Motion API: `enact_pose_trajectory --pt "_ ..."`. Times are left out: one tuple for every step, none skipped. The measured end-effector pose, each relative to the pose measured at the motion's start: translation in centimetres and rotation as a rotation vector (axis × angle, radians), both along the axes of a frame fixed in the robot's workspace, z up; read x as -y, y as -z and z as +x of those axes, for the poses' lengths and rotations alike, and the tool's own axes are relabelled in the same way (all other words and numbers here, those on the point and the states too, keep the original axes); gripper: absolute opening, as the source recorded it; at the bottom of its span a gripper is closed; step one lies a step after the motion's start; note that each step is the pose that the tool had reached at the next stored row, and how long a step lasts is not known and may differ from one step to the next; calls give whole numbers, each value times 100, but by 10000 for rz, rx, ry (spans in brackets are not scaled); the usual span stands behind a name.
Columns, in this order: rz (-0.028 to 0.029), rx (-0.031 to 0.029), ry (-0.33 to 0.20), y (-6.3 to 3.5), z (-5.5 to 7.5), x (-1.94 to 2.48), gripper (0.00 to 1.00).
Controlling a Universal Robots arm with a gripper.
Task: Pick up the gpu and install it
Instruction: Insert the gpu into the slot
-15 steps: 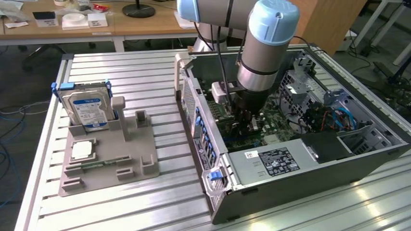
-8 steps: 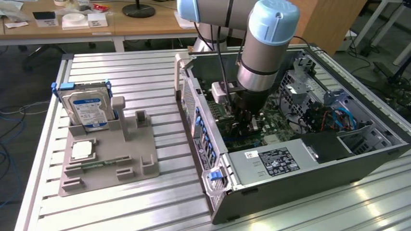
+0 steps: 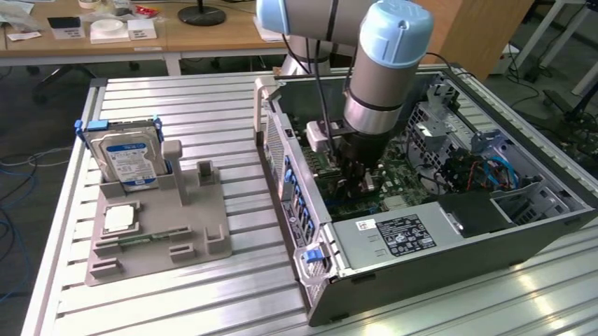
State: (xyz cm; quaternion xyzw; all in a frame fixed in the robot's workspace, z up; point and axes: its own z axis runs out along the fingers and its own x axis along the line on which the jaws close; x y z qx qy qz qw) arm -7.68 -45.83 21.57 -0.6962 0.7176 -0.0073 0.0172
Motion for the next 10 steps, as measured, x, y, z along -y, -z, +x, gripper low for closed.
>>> enact_pose_trajectory --pt "-7 17 -1 9 -11 0 28" --pt "-13 28 -8 16 -16 2 28" --pt "-14 28 -11 22 -19 2 28" --pt "-14 27 -11 23 -19 2 28" --pt "-4 9 -12 23 -21 1 28" --pt "-6 10 -10 23 -22 1 28" --pt "-4 8 -10 23 -22 1 28" --pt "-5 9 -10 23 -22 1 28" --pt "-7 13 -9 23 -22 1 28" --pt "-7 13 -8 23 -22 1 28"
